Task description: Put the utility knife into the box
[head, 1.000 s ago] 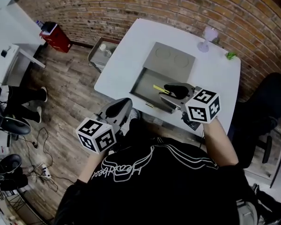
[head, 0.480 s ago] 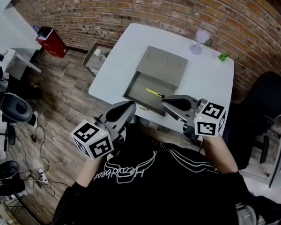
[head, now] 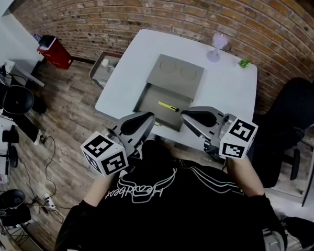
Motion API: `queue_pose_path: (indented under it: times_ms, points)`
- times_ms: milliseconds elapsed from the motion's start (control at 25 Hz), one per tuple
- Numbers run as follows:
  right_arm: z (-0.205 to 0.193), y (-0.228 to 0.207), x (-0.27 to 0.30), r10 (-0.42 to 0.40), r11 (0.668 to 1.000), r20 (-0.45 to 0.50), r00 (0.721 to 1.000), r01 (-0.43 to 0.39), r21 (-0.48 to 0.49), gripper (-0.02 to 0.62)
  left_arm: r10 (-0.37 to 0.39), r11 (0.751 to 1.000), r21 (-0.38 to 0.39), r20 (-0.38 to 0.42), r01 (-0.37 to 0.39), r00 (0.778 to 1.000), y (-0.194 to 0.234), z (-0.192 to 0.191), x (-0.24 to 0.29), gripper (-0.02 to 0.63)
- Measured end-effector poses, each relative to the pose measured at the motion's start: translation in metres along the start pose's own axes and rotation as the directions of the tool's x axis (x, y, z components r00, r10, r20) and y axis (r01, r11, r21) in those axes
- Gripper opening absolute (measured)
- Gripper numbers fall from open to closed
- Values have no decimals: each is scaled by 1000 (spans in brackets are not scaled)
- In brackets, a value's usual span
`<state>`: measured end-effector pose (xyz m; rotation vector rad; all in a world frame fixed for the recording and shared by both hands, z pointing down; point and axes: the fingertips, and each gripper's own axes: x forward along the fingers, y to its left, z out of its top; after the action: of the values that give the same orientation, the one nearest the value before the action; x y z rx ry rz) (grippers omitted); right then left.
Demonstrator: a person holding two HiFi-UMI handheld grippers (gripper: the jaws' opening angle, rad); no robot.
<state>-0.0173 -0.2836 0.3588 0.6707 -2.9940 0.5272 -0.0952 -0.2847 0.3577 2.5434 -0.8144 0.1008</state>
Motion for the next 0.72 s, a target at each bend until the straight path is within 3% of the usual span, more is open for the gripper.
queue_pose_path:
  times_ms: [280, 720]
  points:
    - [6, -6, -10, -26, 1000, 18, 1000, 26, -4, 0, -27, 999, 36, -16, 27, 1000, -9, 9, 13, 37]
    - [-4, -19, -19, -69, 998, 8, 998, 69, -5, 0, -7, 999, 45, -48, 9, 999, 0, 1, 24, 37]
